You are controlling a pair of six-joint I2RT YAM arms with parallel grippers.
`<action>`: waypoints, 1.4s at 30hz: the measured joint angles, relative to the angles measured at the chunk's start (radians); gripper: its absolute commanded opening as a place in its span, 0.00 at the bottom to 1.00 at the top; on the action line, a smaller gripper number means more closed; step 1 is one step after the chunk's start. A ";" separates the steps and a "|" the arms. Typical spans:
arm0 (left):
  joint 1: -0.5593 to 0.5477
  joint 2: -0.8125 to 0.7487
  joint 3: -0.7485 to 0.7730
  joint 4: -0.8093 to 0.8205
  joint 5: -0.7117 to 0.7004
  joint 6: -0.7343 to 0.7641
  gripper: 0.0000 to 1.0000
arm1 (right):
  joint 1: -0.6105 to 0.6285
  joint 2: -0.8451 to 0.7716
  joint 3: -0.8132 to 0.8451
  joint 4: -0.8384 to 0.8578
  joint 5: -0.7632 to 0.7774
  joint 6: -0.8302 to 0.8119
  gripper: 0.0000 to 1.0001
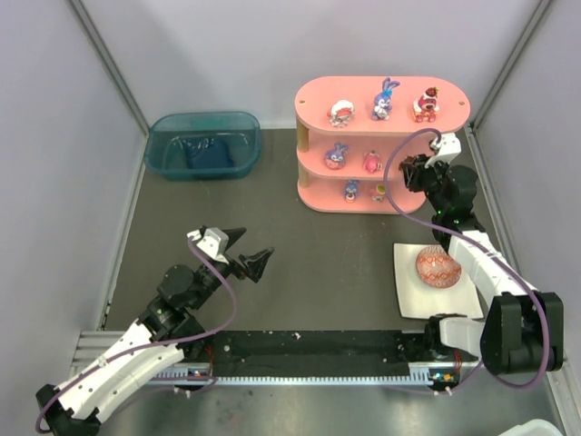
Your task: Place and organize the plastic toys onto the shelf
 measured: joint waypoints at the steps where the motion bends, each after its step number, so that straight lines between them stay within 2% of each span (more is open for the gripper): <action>1: 0.000 -0.001 0.000 0.000 0.000 0.000 0.99 | 0.000 0.000 0.000 0.000 0.000 0.000 0.00; 2: 0.000 -0.002 0.000 0.000 0.000 0.000 0.99 | 0.000 0.001 0.000 0.000 0.000 0.000 0.01; 3: 0.000 -0.002 0.000 0.000 0.000 0.000 0.99 | 0.000 0.001 0.000 0.000 0.000 0.000 0.15; 6: 0.000 -0.002 0.000 0.000 0.000 0.000 0.99 | 0.000 0.001 0.000 0.000 0.000 0.000 0.31; 10: 0.000 -0.011 -0.001 -0.002 0.000 0.000 0.99 | 0.000 0.002 0.000 0.000 0.001 0.002 0.42; 12: 0.000 -0.017 -0.002 -0.003 0.000 0.000 0.99 | 0.000 0.004 0.000 0.001 0.002 0.003 0.47; 25: 0.000 -0.021 -0.004 -0.004 0.000 0.000 0.99 | 0.000 0.010 0.000 0.000 0.003 0.010 0.59; 30: 0.000 -0.023 -0.004 -0.006 -0.006 -0.003 0.99 | 0.000 -0.018 -0.004 -0.004 0.000 0.030 0.73; 34: 0.000 -0.030 -0.004 -0.016 -0.030 -0.023 0.99 | 0.000 -0.109 -0.020 -0.017 -0.002 0.063 0.83; 36: 0.000 -0.030 -0.004 -0.029 -0.049 -0.037 0.99 | 0.000 -0.164 -0.029 -0.026 -0.003 0.080 0.92; 38: 0.000 -0.030 -0.004 -0.047 -0.081 -0.059 0.99 | 0.000 -0.225 -0.040 -0.040 -0.003 0.099 0.98; 42: 0.000 -0.019 0.008 -0.096 -0.175 -0.116 0.99 | 0.000 -0.363 -0.092 -0.073 0.006 0.130 0.99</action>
